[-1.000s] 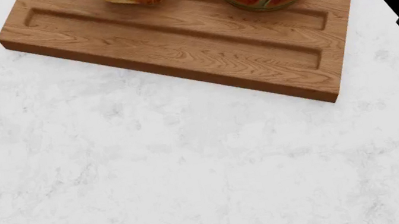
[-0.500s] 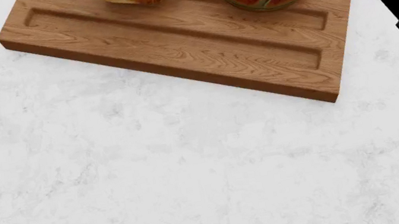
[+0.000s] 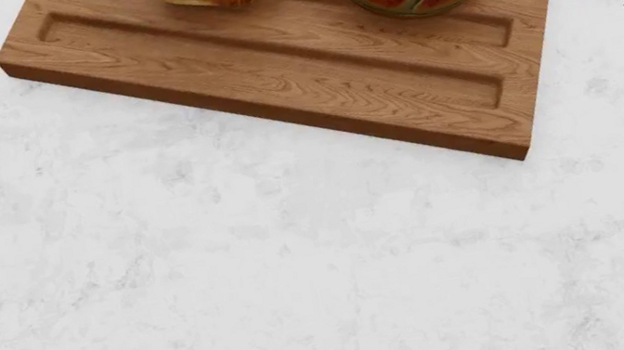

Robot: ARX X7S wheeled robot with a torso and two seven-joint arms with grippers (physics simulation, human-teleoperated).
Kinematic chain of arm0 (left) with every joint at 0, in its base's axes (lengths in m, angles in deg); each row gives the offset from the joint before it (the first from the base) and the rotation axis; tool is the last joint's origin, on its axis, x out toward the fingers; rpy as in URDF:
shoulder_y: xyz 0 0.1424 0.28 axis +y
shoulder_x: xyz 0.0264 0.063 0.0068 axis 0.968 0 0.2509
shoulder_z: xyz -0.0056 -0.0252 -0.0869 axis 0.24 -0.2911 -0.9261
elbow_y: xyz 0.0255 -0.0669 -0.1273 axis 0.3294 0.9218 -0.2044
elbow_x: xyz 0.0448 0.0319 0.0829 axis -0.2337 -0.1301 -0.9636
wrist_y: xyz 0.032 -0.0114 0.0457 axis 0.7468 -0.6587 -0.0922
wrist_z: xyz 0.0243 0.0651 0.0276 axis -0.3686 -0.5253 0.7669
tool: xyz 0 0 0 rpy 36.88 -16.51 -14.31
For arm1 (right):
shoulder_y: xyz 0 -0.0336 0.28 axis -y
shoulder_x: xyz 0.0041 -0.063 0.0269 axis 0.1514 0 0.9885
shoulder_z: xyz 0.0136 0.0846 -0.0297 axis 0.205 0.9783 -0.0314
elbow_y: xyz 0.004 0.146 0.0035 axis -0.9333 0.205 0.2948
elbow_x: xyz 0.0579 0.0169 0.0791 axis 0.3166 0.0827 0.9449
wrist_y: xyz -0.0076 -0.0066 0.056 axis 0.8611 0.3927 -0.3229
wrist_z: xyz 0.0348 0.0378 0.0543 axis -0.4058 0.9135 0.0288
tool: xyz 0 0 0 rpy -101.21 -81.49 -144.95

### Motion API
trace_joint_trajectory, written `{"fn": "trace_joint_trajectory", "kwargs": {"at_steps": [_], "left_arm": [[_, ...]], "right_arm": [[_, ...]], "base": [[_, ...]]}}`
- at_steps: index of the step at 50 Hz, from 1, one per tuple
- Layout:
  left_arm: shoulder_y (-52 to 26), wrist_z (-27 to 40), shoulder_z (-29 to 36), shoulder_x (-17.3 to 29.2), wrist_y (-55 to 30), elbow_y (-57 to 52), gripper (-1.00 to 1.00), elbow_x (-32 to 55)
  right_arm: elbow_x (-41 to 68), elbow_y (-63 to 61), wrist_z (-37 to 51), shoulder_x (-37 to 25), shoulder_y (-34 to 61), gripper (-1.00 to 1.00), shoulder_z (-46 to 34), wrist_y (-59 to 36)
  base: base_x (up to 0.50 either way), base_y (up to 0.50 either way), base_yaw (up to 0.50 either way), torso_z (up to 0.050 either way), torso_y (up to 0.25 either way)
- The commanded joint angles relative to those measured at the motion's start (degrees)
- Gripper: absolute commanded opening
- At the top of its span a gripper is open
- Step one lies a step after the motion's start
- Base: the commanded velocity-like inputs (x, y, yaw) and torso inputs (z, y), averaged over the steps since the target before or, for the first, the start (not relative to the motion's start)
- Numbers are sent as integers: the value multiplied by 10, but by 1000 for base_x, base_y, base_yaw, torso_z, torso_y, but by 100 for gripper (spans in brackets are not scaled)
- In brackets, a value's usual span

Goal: Place all breads on the cutting board.

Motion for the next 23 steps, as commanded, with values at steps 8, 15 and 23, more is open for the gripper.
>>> {"fn": "trace_joint_trajectory", "kwargs": {"at_steps": [8,15,23], "left_arm": [[5,38,-65,25,-42,-46,100,3],[9,38,-72,27,-47,-54,100,-2],[13,76,-121,62,-99,-124,100,34]], "right_arm": [[3,5,-23,2,46,100,1,-8],[7,2,-23,1,50,100,5,-12],[49,-36,-10,-28,58,100,51,-47]], "base": [[0,0,0,0,0],[0,0,0,0,0],[0,0,0,0,0]]}}
